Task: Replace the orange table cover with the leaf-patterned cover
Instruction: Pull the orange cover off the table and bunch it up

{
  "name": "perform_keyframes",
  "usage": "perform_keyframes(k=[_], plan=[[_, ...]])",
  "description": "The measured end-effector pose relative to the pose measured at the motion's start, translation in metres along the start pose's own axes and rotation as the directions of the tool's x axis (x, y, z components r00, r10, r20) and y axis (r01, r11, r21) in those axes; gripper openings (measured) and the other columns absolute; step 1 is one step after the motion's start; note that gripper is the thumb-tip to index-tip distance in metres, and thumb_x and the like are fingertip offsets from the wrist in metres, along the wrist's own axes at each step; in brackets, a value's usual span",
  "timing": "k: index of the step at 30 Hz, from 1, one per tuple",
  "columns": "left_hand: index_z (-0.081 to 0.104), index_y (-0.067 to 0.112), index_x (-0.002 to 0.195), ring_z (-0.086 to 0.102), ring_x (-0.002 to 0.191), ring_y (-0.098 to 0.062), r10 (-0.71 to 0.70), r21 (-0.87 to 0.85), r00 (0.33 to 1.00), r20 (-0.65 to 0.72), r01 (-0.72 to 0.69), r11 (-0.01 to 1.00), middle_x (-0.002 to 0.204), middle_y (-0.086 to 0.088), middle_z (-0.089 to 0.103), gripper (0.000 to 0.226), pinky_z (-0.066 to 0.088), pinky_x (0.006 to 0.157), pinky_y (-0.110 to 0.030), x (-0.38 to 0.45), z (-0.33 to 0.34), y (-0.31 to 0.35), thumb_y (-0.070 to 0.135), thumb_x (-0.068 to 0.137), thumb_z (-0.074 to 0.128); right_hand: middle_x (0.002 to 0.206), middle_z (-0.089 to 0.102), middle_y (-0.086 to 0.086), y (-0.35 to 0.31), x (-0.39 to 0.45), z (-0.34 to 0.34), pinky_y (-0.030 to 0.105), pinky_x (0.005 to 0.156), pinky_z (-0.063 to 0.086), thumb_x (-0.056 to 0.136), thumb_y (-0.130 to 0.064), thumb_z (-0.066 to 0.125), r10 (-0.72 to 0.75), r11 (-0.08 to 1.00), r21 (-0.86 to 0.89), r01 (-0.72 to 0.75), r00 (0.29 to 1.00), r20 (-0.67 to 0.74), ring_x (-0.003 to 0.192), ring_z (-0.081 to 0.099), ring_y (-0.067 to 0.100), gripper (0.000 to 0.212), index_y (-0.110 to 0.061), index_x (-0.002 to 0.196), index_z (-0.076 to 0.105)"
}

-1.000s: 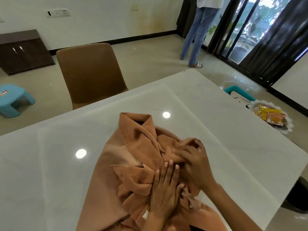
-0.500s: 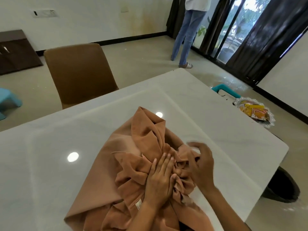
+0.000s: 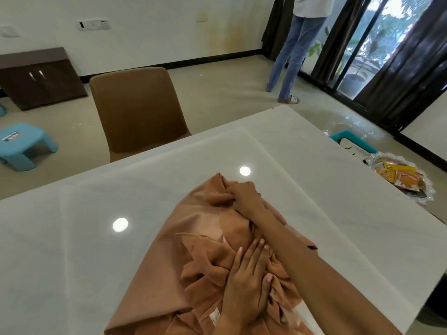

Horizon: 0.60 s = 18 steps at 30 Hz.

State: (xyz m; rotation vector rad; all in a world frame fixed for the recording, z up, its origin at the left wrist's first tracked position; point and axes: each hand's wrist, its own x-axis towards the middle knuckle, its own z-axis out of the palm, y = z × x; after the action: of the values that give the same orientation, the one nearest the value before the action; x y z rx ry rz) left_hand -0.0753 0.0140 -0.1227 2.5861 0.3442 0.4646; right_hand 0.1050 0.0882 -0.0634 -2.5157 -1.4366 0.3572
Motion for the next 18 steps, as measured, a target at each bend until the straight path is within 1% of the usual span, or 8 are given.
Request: perform_keyframes(k=[3,5,7,10,13,14,16,18], plan=[[0.041,0.013,0.142,0.037,0.137,-0.014,0.019,-0.006,0.999,-0.037,-0.019,1.000,0.147,-0.002,0.042,0.050,0.020,0.116,-0.033,-0.003,0.002,-0.002,0.035,0.102,0.022,0.087,0.066,0.006,0.022,-0.046,-0.011,0.042,0.096,0.032,0.074,-0.001,0.053,-0.167,0.982,0.029,0.185,0.936,-0.310,0.085,0.056,0.026,0.031,-0.015,0.094,0.072],[0.040,0.011,0.141,0.045,0.131,-0.017,0.045,0.016,0.995,-0.092,-0.043,0.999,0.142,-0.003,0.047,0.048,0.018,0.117,-0.030,-0.005,0.006,-0.002,0.034,0.103,0.023,0.098,0.067,0.006,0.033,-0.092,-0.011,0.044,0.102,0.030,0.079,-0.004,0.052,-0.180,0.977,0.025,0.210,0.890,-0.420,0.094,0.054,0.020,0.031,-0.014,0.100,0.072],[0.034,0.011,0.144,0.048,0.124,-0.021,0.123,0.069,0.972,-0.202,-0.111,0.991,0.137,-0.007,0.049,0.046,0.014,0.118,-0.029,-0.010,0.011,0.001,0.030,0.103,0.024,0.106,0.066,0.005,0.036,-0.141,-0.008,0.042,0.106,0.029,0.093,-0.015,0.044,-0.162,0.978,0.037,0.204,0.864,-0.478,0.101,0.054,0.017,0.029,-0.015,0.105,0.071],[0.027,0.019,0.140,0.046,0.115,-0.022,0.378,0.197,0.867,-0.325,-0.328,0.924,0.127,-0.009,0.043,0.039,0.017,0.117,-0.033,-0.024,0.016,0.013,0.022,0.101,0.032,0.115,0.064,0.002,0.038,-0.185,0.003,0.033,0.110,0.025,0.100,-0.030,0.034,-0.040,0.987,0.120,0.106,0.891,-0.452,0.107,0.056,0.019,0.037,-0.021,0.114,0.067],[0.029,0.026,0.135,0.038,0.128,-0.020,0.419,0.204,0.796,-0.437,-0.366,0.908,0.140,-0.006,0.034,0.040,0.019,0.117,-0.035,-0.027,0.008,0.032,0.026,0.098,0.044,0.119,0.062,-0.001,0.038,-0.206,0.015,0.035,0.110,0.027,0.101,-0.044,0.029,0.051,0.983,0.182,0.027,0.911,-0.409,0.114,0.056,0.020,0.041,-0.027,0.119,0.061],[0.027,0.027,0.138,0.029,0.137,-0.021,0.397,0.183,0.800,-0.450,-0.352,0.918,0.147,-0.007,0.026,0.042,0.016,0.117,-0.036,-0.020,0.004,0.036,0.028,0.099,0.042,0.119,0.061,-0.003,0.035,-0.212,0.018,0.034,0.111,0.026,0.100,-0.047,0.026,0.044,0.988,0.152,0.018,0.917,-0.397,0.114,0.054,0.017,0.042,-0.029,0.120,0.059],[0.020,0.023,0.149,0.012,0.146,-0.022,0.365,0.189,0.859,-0.359,-0.316,0.930,0.156,-0.004,0.014,0.049,0.008,0.118,-0.037,-0.001,-0.003,0.036,0.031,0.102,0.030,0.120,0.057,-0.007,0.032,-0.223,0.026,0.030,0.113,0.019,0.099,-0.044,0.021,0.045,0.991,0.137,0.006,0.930,-0.365,0.115,0.050,0.010,0.040,-0.029,0.120,0.052],[0.024,0.016,0.150,0.014,0.146,-0.018,0.293,0.122,0.935,-0.201,-0.273,0.954,0.158,0.000,0.018,0.051,0.008,0.118,-0.035,0.013,-0.004,0.027,0.035,0.103,0.023,0.123,0.057,-0.007,0.026,-0.232,0.029,0.032,0.110,0.026,0.093,-0.031,0.038,0.135,0.952,0.305,-0.021,0.924,-0.357,0.114,0.048,0.007,0.035,-0.034,0.127,0.043]])
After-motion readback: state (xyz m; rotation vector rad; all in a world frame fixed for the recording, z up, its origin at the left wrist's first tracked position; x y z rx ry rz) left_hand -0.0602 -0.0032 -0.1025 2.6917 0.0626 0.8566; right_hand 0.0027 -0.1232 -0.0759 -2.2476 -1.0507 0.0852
